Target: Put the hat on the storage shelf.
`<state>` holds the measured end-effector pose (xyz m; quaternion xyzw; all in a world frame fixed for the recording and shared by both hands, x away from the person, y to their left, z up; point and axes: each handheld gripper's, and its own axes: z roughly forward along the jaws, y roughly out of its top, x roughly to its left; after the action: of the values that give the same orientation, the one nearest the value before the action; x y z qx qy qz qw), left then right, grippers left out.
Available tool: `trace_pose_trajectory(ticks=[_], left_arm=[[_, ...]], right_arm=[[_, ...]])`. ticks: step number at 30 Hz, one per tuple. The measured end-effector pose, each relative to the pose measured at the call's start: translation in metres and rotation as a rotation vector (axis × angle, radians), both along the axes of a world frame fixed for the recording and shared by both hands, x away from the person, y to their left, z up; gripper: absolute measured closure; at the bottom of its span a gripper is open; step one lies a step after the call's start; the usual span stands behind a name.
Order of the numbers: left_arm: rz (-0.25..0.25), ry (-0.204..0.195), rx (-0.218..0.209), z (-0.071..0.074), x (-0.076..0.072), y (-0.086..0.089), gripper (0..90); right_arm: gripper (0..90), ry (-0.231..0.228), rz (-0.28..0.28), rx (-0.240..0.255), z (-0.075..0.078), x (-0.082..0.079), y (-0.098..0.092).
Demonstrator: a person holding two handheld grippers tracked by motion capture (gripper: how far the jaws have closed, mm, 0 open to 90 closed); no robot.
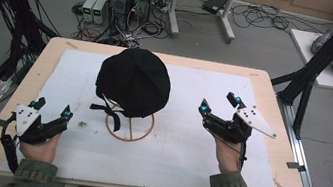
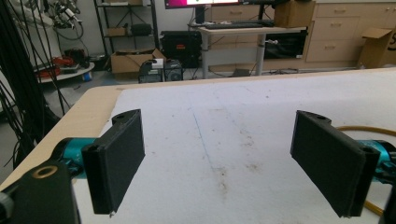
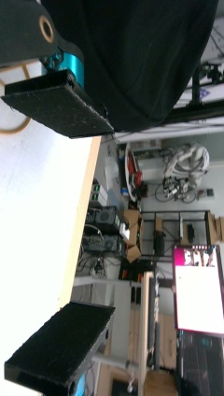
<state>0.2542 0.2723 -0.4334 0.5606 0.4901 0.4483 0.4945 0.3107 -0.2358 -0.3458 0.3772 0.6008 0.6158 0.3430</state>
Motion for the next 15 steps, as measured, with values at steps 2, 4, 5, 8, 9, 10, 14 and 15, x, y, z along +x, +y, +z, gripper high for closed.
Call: trace_pose_trajectory(ticks=[2,4,5,8,9,10,14,15], left_arm=[[0.0,-0.001,0.0,0.0,0.0,0.0,17.8],[0.0,-0.001,-0.001,0.0,0.0,0.0,17.8],[0.0,-0.001,-0.001,0.0,0.0,0.0,17.8],[0.0,0.0,0.0,0.0,0.0,0.0,17.8],[-0.001,0.0,0.0,0.0,0.0,0.0,17.8],[0.0,-0.001,-0.002,0.0,0.0,0.0,17.8],[0.0,0.0,-0.001,0.0,0.0,0.0,17.8],[0.0,0.001,0.001,0.0,0.0,0.0,17.8]], right_arm=[[10.6,0.007,-0.022,0.0,-0.005,-0.001,-0.005],[10.6,0.009,-0.041,0.005,-0.01,-0.003,-0.011],[10.6,0.007,-0.054,0.004,-0.013,-0.004,-0.014],[10.6,0.013,-0.098,0.006,-0.023,-0.007,-0.021],[10.6,0.01,-0.105,0.009,-0.026,-0.007,-0.023],[10.6,0.015,-0.12,0.013,-0.031,-0.008,-0.027],[10.6,0.016,-0.169,0.008,-0.043,-0.01,-0.038],[10.6,0.019,-0.181,0.005,-0.045,-0.01,-0.04]])
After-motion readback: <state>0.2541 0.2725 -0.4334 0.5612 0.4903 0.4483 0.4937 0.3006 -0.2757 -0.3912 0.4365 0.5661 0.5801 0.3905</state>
